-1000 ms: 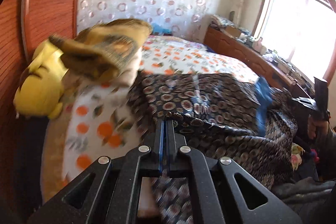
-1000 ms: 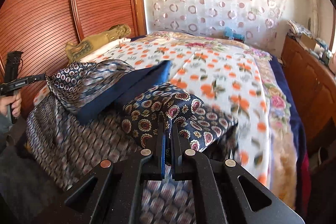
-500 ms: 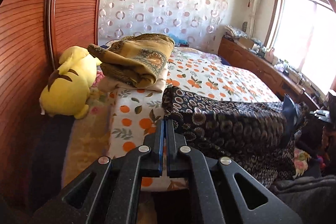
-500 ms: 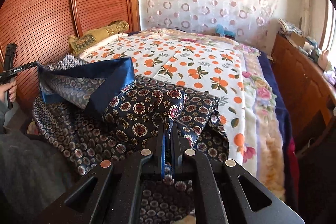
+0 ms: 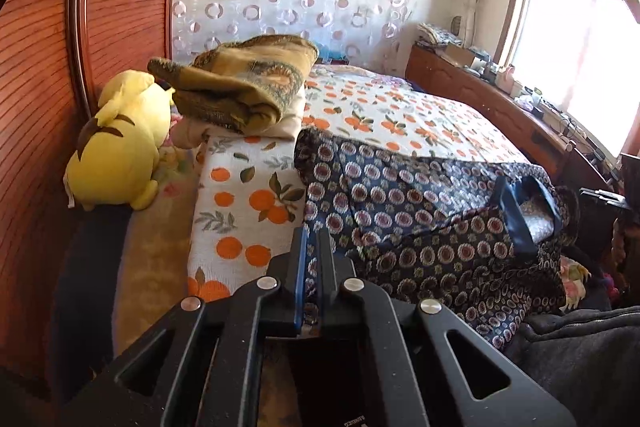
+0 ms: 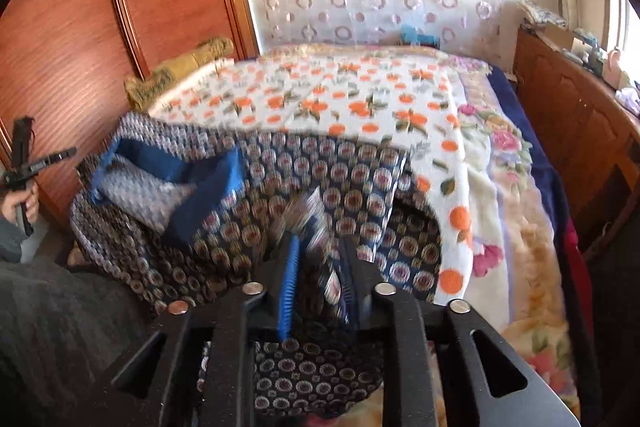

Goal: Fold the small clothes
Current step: 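Open both tools and release the folded shirt onto the bed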

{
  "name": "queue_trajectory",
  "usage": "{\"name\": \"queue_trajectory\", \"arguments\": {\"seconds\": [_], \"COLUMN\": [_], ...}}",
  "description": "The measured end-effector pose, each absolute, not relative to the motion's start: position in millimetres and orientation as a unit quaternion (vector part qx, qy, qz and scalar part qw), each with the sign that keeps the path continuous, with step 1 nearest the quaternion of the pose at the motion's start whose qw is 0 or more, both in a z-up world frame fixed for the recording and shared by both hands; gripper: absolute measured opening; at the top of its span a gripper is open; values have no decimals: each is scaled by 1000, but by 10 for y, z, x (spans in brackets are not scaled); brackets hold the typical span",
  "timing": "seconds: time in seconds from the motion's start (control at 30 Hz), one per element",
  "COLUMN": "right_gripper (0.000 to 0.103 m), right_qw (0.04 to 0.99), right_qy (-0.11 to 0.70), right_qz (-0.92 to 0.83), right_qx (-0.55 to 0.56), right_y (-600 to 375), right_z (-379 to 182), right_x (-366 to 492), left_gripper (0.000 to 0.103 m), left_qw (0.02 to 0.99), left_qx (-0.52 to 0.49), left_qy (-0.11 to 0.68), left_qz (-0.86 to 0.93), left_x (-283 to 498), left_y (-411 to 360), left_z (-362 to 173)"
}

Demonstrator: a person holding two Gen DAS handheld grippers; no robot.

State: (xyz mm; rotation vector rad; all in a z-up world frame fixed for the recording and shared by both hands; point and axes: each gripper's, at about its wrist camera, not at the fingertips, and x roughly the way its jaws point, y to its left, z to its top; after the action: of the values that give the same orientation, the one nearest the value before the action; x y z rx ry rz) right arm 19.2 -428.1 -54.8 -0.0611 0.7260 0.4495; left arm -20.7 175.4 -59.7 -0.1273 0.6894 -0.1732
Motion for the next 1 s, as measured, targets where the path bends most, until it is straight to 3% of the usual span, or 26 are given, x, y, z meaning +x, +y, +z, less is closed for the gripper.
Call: {"name": "queue_trajectory", "arguments": {"seconds": [0.03, 0.07, 0.13, 0.17, 0.27, 0.53, 1.0], "right_gripper": [42, 46, 49, 49, 50, 61, 66], "right_qw": [913, 917, 921, 922, 927, 924, 905], "right_qy": [344, 335, 326, 323, 320, 342, 401], "right_qz": [217, 214, 211, 210, 193, 162, 132], "right_qx": [-26, -25, -25, -27, -37, -53, -51], "right_y": [-4300, -4313, -4313, -4298, -4207, -4048, -3917], "right_z": [-500, -434, -377, -358, -333, -500, -677], "right_x": [169, 157, 172, 192, 302, 817, 1398], "left_gripper": [26, 43, 55, 67, 79, 79, 79], "left_qw": [936, 938, 939, 939, 939, 928, 903], "left_qx": [-62, -62, -61, -59, -49, -27, -20], "left_qy": [335, 332, 327, 328, 330, 360, 419], "left_qz": [-84, -83, -87, -84, -82, -97, -94], "left_x": [-197, -181, -119, -83, 58, 577, 1286], "left_y": [1748, 1737, 1697, 1675, 1584, 1490, 1533], "left_z": [-581, -565, -549, -548, -551, -585, -837]}}
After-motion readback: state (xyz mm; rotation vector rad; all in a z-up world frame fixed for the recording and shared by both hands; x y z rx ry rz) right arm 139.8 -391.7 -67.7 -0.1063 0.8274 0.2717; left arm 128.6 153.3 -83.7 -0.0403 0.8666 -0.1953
